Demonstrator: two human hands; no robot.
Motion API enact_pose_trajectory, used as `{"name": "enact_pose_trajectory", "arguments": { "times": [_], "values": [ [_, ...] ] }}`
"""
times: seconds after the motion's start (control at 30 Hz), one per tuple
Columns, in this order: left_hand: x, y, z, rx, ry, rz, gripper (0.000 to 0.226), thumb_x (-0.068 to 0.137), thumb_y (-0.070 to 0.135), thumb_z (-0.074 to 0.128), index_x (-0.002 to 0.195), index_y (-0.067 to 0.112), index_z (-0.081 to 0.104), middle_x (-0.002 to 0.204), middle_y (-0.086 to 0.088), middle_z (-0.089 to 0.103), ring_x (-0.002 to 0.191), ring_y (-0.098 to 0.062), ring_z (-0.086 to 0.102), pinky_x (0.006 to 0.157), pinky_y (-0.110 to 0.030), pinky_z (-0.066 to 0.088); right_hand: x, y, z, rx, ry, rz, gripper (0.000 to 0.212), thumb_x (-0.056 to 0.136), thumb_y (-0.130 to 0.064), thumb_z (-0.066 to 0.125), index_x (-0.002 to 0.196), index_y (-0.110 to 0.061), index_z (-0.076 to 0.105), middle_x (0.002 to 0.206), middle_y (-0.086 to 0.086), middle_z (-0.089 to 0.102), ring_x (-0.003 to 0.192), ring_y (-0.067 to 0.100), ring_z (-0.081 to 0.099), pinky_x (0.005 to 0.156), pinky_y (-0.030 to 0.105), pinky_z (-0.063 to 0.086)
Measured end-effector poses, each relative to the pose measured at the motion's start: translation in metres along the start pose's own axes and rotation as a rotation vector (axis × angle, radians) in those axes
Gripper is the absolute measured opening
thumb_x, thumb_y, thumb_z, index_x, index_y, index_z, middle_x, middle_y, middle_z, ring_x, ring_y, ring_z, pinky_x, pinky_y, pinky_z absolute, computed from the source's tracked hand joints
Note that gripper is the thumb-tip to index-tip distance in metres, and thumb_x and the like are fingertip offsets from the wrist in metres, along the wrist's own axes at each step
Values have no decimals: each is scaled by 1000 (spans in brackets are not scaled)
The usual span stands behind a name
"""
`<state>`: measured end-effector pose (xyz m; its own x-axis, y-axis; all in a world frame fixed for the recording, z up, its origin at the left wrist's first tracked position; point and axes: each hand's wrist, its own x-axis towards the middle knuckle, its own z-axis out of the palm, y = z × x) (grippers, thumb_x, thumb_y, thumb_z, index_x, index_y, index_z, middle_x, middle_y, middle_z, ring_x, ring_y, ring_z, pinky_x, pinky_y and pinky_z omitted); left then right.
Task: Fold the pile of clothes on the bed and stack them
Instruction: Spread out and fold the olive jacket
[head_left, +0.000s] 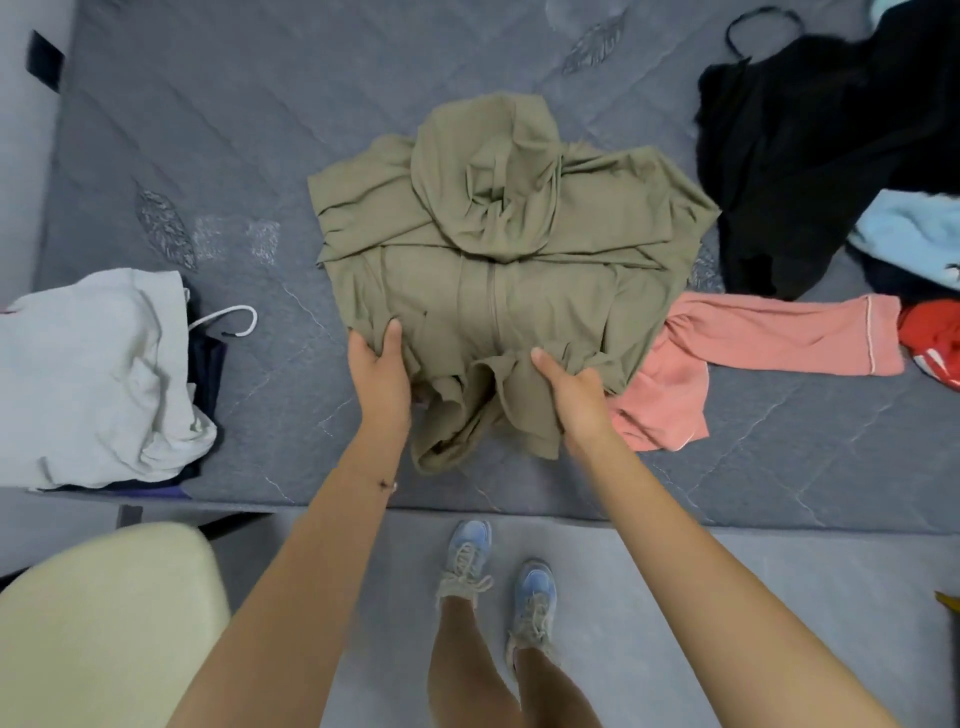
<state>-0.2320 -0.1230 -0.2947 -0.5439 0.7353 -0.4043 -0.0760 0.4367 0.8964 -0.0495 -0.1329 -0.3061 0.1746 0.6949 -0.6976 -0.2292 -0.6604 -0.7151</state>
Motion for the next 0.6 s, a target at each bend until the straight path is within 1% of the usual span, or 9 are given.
{"name": "enact_pose_trajectory", "arguments": {
  "times": [0.07,0.17,0.2,0.3,0.37,0.43,0.47,0.53,0.6],
  "values": [
    [19,17,12,-62,8,5,38,101,13,49,138,6,46,135,-5,55,121,-15,54,103,-27,46,15,-24,10,107,90,27,19,88,-15,70,105,-7,66,112,10,70,102,22,67,93,35,53],
    [54,37,35,-185,17,-47,24,101,11,48,124,7,52,115,2,62,98,-4,61,77,-15,53,45,-58,32,269,190,43,31,87,-14,70,115,-4,62,117,11,68,99,22,67,90,36,54],
    [67,42,43,-202,31,-71,26,101,11,48,126,2,52,116,-2,63,97,-6,62,78,-18,55,56,-68,41,294,229,32,33,86,-13,70,116,-3,61,117,11,67,94,18,66,86,31,54],
    [101,55,64,-159,70,-130,34,100,11,50,131,-3,50,130,-15,58,116,-26,58,102,-40,48,86,-91,60,384,348,64,45,85,-11,71,124,5,53,117,12,65,92,18,64,79,27,51],
    [124,59,75,-157,94,-143,34,100,10,50,131,-3,50,132,-16,57,120,-28,56,105,-42,45,104,-102,68,433,397,70,45,86,-9,70,125,7,52,120,15,64,97,21,64,81,27,52],
    [146,64,81,-151,108,-158,33,100,10,50,129,-4,51,130,-16,58,119,-28,56,104,-40,45,118,-117,70,440,427,46,42,87,-9,69,123,6,53,120,11,64,93,17,64,73,21,53],
    [158,67,84,-150,107,-177,33,100,11,49,130,-4,50,130,-16,57,119,-28,56,105,-39,45,127,-124,68,442,447,45,44,87,-11,70,124,5,52,121,10,63,94,17,64,74,21,54],
    [181,73,86,-159,118,-210,35,101,13,49,133,-2,48,132,-15,56,120,-28,56,105,-40,45,145,-138,63,463,497,65,52,86,-14,71,129,2,47,126,10,60,107,22,62,92,32,52],
    [205,77,88,-200,138,-238,36,101,14,50,133,-1,47,132,-15,56,117,-26,57,103,-40,47,164,-152,58,483,533,79,52,87,-15,70,130,-1,44,127,11,58,111,24,60,101,38,48]
  ]
}}
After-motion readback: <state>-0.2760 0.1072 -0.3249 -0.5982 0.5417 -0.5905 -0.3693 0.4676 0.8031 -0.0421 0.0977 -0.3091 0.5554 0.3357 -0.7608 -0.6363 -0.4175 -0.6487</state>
